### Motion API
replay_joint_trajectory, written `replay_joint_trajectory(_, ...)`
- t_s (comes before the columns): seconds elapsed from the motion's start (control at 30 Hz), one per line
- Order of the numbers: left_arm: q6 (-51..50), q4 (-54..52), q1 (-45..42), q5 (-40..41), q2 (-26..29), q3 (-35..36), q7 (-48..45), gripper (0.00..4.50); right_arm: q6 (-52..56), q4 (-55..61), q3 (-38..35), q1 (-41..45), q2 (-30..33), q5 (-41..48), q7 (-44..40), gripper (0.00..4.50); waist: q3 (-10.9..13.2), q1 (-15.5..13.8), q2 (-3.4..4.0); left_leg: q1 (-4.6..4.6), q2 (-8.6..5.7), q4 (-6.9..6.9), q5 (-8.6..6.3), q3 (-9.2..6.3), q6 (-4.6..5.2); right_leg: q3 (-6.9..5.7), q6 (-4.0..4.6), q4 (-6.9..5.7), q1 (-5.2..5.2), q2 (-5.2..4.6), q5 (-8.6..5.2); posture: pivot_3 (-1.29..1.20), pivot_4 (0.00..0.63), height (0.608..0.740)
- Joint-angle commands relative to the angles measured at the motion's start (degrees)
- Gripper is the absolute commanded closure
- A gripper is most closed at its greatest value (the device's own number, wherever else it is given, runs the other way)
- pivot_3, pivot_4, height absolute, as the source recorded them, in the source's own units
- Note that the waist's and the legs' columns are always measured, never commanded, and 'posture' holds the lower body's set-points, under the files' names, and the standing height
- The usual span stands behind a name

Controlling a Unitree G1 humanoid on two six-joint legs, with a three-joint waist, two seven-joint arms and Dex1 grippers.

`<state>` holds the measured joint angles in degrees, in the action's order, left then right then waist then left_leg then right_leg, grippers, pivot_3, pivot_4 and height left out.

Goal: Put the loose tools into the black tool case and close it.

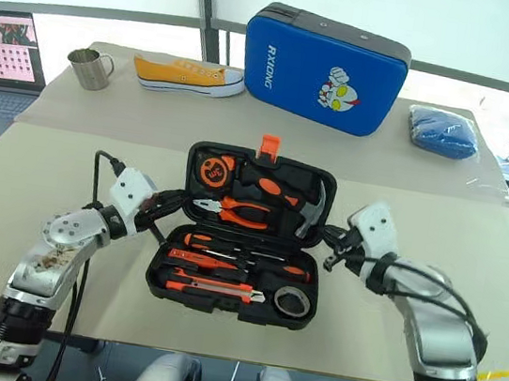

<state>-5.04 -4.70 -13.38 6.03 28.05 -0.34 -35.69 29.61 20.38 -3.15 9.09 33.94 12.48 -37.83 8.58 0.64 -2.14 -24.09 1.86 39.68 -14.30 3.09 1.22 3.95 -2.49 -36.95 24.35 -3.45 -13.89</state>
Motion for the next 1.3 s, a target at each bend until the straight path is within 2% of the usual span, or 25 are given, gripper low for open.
replay_joint_trajectory(0.03,5.90,-2.96,1.88,-2.75,-1.37,1.09,4.49,4.48,-9.88,3.71,0.75,-3.06,-0.28,-3.39,1.45,4.50,0.00,0.08,0.00,0.03,0.01,0.00,0.00,-0.01,0.00,0.00,0.00,-0.01,-0.04,0.00,0.00,0.00,0.150,0.739)
replay_joint_trajectory(0.23,8.28,-6.61,8.98,-3.27,-0.63,2.13,5.40,4.48,-27.78,1.69,-0.03,-10.82,1.48,-10.88,3.27,4.50,-0.01,0.06,0.01,0.10,0.01,-0.01,-0.01,0.00,0.00,0.00,-0.01,-0.01,-0.10,-0.02,-0.01,0.00,0.150,0.739)
replay_joint_trajectory(0.53,7.76,-10.44,16.64,-1.61,2.34,5.85,5.20,4.48,-43.73,-1.57,-0.35,-19.00,3.63,-15.01,2.78,4.50,-0.07,0.25,0.05,0.41,0.06,-0.04,-0.01,0.12,0.00,0.05,0.02,0.00,-0.32,0.01,-0.03,0.00,0.150,0.739)
replay_joint_trajectory(0.57,7.86,-10.86,17.45,-1.34,2.50,6.13,5.21,4.50,-45.20,-1.79,-0.40,-19.98,3.93,-15.23,2.67,4.11,-0.09,0.28,0.04,0.44,0.07,-0.05,-0.01,0.14,0.00,0.07,0.02,0.00,-0.32,0.00,-0.03,0.00,0.150,0.739)
replay_joint_trajectory(0.63,7.85,-12.23,20.09,-0.32,3.05,7.02,4.63,3.76,-48.31,-1.69,-1.04,-22.62,5.04,-15.53,2.17,3.48,-0.09,0.32,0.04,0.52,0.08,-0.10,-0.01,0.17,0.00,0.07,0.04,0.00,-0.35,0.01,-0.04,0.00,0.150,0.739)
replay_joint_trajectory(0.67,7.69,-13.04,21.66,0.16,3.44,7.71,4.22,3.59,-49.84,-1.40,-1.62,-24.07,5.88,-15.78,1.81,3.16,-0.09,0.37,0.03,0.56,0.08,-0.12,-0.01,0.18,0.00,0.07,0.06,0.00,-0.37,0.01,-0.06,0.00,0.150,0.739)
replay_joint_trajectory(0.73,6.79,-14.87,25.35,1.69,4.77,10.16,2.82,2.81,-50.77,0.33,-3.99,-27.87,8.02,-13.75,-0.15,2.48,-0.09,0.37,0.03,0.60,0.08,-0.25,-0.01,0.23,0.00,0.09,0.12,0.00,-0.33,0.00,-0.10,0.00,0.150,0.739)
replay_joint_trajectory(0.83,5.47,-16.67,30.64,5.16,7.49,17.39,0.70,1.77,-50.12,3.56,-9.58,-33.02,11.34,-8.82,-3.75,1.48,-0.08,0.18,0.02,0.66,0.12,-0.29,-0.01,0.27,0.00,0.12,0.13,-0.01,-0.34,-0.04,-0.12,0.00,0.150,0.739)
replay_joint_trajectory(0.87,5.47,-16.73,32.46,6.24,8.62,19.68,-0.64,1.31,-49.05,4.75,-10.97,-35.18,12.55,-6.56,-5.83,1.06,-0.09,0.17,0.02,0.72,0.14,-0.29,0.00,0.27,0.00,0.11,0.14,0.02,-0.40,-0.05,-0.12,0.00,0.150,0.739)
replay_joint_trajectory(0.93,4.34,-16.12,35.00,8.72,11.01,23.10,-3.98,0.74,-45.20,7.57,-13.02,-39.58,14.84,-1.38,-10.18,0.53,-0.09,0.13,0.00,0.83,0.17,-0.30,-0.01,0.28,-0.01,0.10,0.18,0.03,-0.50,-0.04,-0.16,0.00,0.150,0.739)
replay_joint_trajectory(0.97,1.05,-14.25,34.26,11.07,13.20,25.05,-5.79,0.27,-42.45,9.66,-14.28,-43.51,16.83,2.56,-14.12,0.08,-0.10,0.04,-0.01,0.95,0.19,-0.36,-0.01,0.29,-0.01,0.07,0.21,0.08,-0.64,-0.03,-0.20,0.00,0.150,0.739)
replay_joint_trajectory(1.0,-1.90,-12.63,33.03,12.70,15.00,26.07,-6.92,0.05,-40.19,11.31,-15.17,-46.34,18.29,5.48,-16.98,0.05,-0.09,-0.30,-0.01,1.04,0.19,-0.38,-0.01,0.27,-0.01,0.04,0.22,0.11,-0.74,-0.03,-0.26,0.00,0.150,0.739)
replay_joint_trajectory(1.07,-6.35,-7.80,26.75,14.39,18.76,24.41,-9.66,0.05,-35.04,14.16,-15.24,-49.95,20.77,10.60,-20.98,0.05,-0.09,-0.95,-0.01,1.34,0.18,-0.45,-0.01,0.28,-0.02,-0.02,0.21,0.14,-1.07,-0.06,-0.50,0.00,0.150,0.739)
replay_joint_trajectory(1.17,-8.05,-1.08,15.56,13.25,20.80,18.13,-12.98,0.00,-31.90,15.94,-12.65,-49.02,21.93,11.86,-22.61,0.97,-0.09,-1.48,-0.19,1.79,0.22,-0.50,-0.02,0.25,-0.03,-0.08,0.28,0.19,-1.23,-0.06,-1.01,0.00,0.150,0.739)
replay_joint_trajectory(1.3,-3.05,11.31,-2.51,6.94,18.86,6.24,-18.72,1.09,-28.19,17.23,-6.62,-43.87,22.65,10.97,-24.05,2.18,-0.16,-1.46,-0.40,1.75,0.10,-0.50,-0.02,0.33,-0.04,-0.05,0.23,0.17,-1.41,-0.08,-0.78,0.00,0.150,0.739)
